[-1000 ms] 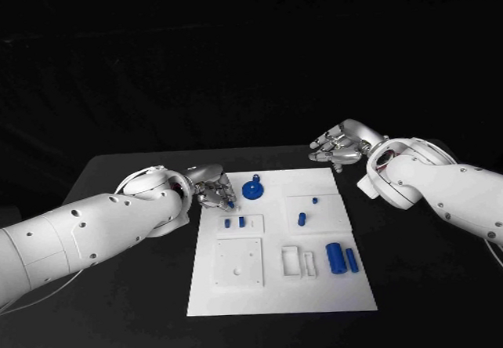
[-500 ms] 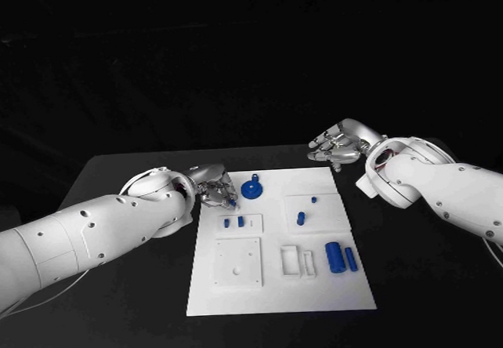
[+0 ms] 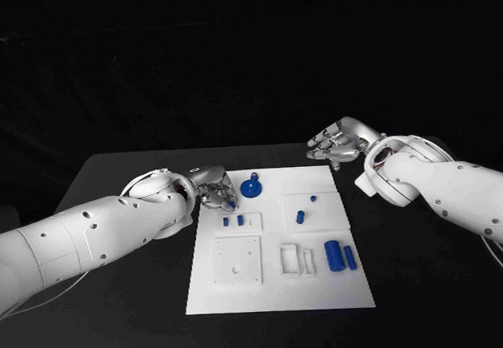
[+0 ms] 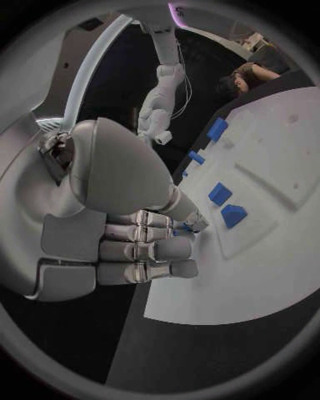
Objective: Assemble the parts on the task board
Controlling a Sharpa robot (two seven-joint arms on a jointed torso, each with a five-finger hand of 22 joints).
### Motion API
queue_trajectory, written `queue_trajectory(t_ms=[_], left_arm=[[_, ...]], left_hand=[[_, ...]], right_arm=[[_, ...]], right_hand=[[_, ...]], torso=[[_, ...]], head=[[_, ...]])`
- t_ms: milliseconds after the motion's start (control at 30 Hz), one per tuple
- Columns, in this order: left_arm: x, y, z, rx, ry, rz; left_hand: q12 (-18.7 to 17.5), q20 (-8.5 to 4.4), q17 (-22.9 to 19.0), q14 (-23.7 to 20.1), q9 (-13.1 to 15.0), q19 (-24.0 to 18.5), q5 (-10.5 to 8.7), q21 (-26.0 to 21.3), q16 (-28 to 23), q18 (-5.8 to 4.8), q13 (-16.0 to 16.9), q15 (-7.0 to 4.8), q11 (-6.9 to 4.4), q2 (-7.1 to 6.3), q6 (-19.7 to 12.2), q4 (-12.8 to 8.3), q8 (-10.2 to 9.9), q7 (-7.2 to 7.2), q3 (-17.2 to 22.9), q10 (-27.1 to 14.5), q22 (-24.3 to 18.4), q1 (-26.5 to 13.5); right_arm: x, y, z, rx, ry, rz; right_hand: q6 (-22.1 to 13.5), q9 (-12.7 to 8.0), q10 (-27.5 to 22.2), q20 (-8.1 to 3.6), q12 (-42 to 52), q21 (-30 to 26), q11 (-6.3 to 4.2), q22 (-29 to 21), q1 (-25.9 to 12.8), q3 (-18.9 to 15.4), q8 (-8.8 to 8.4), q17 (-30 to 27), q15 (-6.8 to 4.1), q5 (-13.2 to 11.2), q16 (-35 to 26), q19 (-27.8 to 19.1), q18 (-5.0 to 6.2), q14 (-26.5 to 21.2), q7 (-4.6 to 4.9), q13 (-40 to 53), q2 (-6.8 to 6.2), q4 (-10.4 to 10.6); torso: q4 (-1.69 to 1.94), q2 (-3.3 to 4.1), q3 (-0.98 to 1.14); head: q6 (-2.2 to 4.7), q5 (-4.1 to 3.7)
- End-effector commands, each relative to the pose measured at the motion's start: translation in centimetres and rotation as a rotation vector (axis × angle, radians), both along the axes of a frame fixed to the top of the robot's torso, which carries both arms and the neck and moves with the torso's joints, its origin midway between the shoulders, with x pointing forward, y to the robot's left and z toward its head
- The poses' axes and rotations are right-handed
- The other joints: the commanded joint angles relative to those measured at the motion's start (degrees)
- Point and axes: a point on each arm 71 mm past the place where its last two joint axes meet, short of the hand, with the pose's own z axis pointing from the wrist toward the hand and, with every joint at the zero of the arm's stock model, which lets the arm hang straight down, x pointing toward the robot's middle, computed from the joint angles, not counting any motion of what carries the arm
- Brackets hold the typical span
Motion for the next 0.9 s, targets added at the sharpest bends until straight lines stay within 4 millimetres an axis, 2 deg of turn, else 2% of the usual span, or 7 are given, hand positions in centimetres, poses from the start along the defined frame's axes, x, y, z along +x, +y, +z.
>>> queue_trajectory(t_ms=[33, 900], left_arm=[[-0.08, -0.32, -0.11, 0.006, 0.007, -0.016], [-0.15, -1.04, -0.65, 0.044, 0.002, -0.037]], left_hand=[[-0.10, 0.13, -0.08, -0.16, 0.06, 0.28, -0.34, -0.13, -0.08, 0.49, 0.02, 0.22, -0.04, 0.25, -0.25, -0.06, 0.10, 0.27, -0.17, -0.41, 1.30, 0.49], [-0.09, 0.15, -0.12, -0.10, 0.07, 0.24, -0.28, 0.20, 0.02, 0.65, 0.02, 0.24, 0.01, 0.33, -0.36, -0.14, 0.12, 0.34, 0.03, -0.48, 1.32, 0.70]], right_arm=[[-0.04, 0.19, 0.04, -0.001, 0.000, 0.016], [0.00, 0.21, 0.00, -0.002, 0.001, 0.016]], right_hand=[[-0.09, 0.10, -0.04, 0.22, -0.36, 0.05, 0.30, -0.05, -0.19, 0.04, 0.15, -0.04, 0.14, 0.25, 0.19, 1.89, 1.31, -0.29, 0.22, -0.08, -0.10, 0.33], [-0.11, 0.09, 0.00, 0.20, -0.35, 0.15, 0.29, -0.22, -0.18, 0.03, 0.13, -0.27, 0.11, 0.28, 0.37, 1.93, 1.31, -0.29, 0.23, -0.09, -0.07, 0.34]], torso=[[0.01, -0.01, -0.03], [0.00, 0.00, -0.02]], head=[[0.08, -0.01], [-0.10, -0.15]])
